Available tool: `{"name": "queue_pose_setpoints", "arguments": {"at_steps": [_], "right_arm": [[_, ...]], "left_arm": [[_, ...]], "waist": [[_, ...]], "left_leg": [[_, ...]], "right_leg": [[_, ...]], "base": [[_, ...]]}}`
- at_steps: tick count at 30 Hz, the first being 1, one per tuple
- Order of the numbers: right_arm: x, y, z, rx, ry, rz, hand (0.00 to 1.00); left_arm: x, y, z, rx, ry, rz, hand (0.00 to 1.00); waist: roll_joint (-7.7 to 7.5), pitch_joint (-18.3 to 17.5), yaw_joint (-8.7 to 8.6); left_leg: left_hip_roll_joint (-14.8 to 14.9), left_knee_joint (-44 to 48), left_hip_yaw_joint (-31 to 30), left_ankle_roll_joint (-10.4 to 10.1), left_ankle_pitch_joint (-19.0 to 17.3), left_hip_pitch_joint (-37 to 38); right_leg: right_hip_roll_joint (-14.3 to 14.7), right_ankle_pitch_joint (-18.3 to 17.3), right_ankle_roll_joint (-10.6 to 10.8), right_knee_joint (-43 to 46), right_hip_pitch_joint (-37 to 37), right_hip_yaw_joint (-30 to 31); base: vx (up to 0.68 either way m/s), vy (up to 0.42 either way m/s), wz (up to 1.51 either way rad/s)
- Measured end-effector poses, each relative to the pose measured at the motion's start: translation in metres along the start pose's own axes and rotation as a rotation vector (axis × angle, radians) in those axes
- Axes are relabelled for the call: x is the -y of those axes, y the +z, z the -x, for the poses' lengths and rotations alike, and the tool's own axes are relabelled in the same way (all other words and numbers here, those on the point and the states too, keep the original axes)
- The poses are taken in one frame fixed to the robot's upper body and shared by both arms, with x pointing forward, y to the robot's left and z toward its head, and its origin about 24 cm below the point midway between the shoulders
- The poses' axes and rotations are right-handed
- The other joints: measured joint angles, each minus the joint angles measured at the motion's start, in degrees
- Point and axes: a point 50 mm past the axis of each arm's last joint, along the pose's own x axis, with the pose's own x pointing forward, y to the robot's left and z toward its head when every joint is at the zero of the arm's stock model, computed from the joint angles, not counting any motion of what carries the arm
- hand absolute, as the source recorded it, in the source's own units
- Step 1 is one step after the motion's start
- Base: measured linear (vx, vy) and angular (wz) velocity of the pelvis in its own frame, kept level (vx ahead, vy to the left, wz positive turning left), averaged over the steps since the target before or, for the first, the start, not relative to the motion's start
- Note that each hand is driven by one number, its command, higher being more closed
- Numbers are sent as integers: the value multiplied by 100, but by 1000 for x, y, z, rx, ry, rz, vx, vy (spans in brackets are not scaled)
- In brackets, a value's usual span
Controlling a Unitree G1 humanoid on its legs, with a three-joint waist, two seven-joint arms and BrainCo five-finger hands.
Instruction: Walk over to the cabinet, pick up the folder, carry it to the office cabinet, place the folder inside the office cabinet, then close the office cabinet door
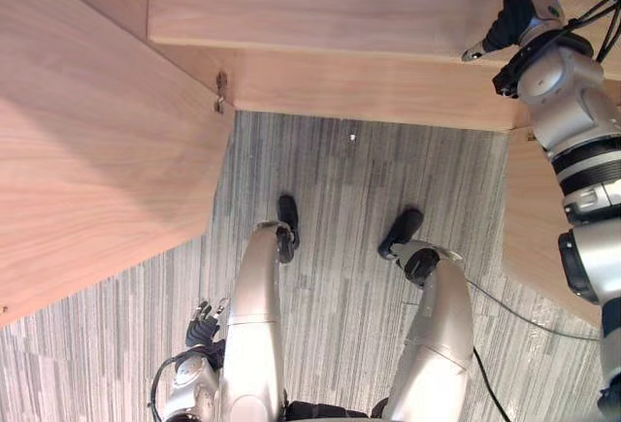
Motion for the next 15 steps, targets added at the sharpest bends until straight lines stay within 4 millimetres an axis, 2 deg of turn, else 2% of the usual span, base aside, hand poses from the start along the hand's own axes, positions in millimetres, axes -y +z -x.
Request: {"name": "queue_pose_setpoints", "arguments": {"at_steps": [3,6,7,8,10,11,12,14,15], "right_arm": [[-8,3,0,7,19,-6,0],[-34,14,3,32,82,-26,0],[-51,17,8,46,131,-22,0],[-77,18,16,45,202,-37,0],[-104,17,28,39,280,-58,0],[-128,16,40,32,353,-61,0],[-140,15,46,28,392,-62,0],[-182,8,76,-8,530,-82,0],[-191,5,84,-21,561,-81,0]], "left_arm": [[-5,1,-1,2,15,5,0],[-4,4,-1,20,7,7,0],[-4,6,-1,29,2,6,0],[-5,7,-1,34,-3,2,0],[-5,7,-2,34,-10,-6,0],[-7,6,-2,24,-9,-17,0],[-9,5,-2,18,-5,-24,0],[-16,-3,-3,-23,4,-66,0],[-19,-5,-3,-34,9,-82,0]], "waist": [[-4,-1,-33],[-34,-20,-36],[-58,-33,-46],[-111,-62,-50],[-149,-81,-71],[-197,-105,-85],[-240,-128,-84],[-311,-166,-95],[-334,-179,-94]], "left_leg": [[68,-477,36,-61,196,468],[92,-1001,112,-116,377,1061],[97,-1260,139,-161,448,1313],[96,-1599,176,-196,554,1623],[90,-1937,194,-239,658,1917],[74,-2218,220,-272,751,2177],[63,-2367,254,-302,806,2311],[29,-2911,304,-376,983,2902],[13,-3038,305,-398,1022,3051]], "right_leg": [[165,348,-205,-567,533,-195],[307,528,-309,-1062,1089,-308],[381,575,-305,-1306,1343,-364],[466,648,-305,-1619,1633,-423],[550,724,-300,-1932,1940,-507],[613,770,-294,-2142,2167,-522],[641,801,-298,-2230,2271,-522],[738,856,-290,-2585,2758,-576],[757,856,-290,-2652,2875,-585]], "base": [[111,76,-8],[99,49,-2],[175,56,-3],[149,34,-1],[126,15,4],[160,17,4],[141,15,2],[152,8,2],[182,-10,6]]}}
